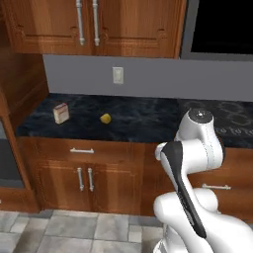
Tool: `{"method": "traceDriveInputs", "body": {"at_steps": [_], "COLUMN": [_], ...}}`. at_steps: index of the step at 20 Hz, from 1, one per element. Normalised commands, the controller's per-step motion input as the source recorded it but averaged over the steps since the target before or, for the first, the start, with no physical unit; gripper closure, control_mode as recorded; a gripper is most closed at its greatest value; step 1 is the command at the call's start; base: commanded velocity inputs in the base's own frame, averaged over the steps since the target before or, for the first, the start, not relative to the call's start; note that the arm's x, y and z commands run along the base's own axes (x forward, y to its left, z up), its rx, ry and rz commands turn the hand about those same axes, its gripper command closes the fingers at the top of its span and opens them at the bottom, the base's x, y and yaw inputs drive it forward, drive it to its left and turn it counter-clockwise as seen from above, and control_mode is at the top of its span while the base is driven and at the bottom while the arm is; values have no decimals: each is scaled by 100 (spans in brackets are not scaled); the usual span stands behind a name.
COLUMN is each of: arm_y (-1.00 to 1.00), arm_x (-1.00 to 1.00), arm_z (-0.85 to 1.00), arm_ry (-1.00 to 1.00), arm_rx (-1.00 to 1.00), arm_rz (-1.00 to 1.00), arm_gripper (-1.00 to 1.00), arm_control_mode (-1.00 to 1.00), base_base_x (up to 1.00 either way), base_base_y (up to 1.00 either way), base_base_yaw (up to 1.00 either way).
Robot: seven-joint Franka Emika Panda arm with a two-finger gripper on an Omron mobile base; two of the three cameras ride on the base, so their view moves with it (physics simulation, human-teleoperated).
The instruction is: Place the avocado and squash inside the fridge drawer. Close the drawer after placing the vegetables.
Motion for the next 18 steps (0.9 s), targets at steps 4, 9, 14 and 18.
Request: {"method": "traceDriveInputs", "body": {"at_steps": [4,9,14,18], "arm_y": [0,0,0,0], "arm_x": [0,0,0,0], "arm_z": [0,0,0,0], "arm_ry": [0,0,0,0], "arm_rx": [0,0,0,0], "arm_rz": [0,0,0,0], "arm_gripper": [-100,-100,-100,-100], "arm_control_mode": [100,100,100,100], "base_base_x": [100,100,82,55], "base_base_y": [87,73,4,0], "base_base_yaw": [-32,-29,-12,-3]}}
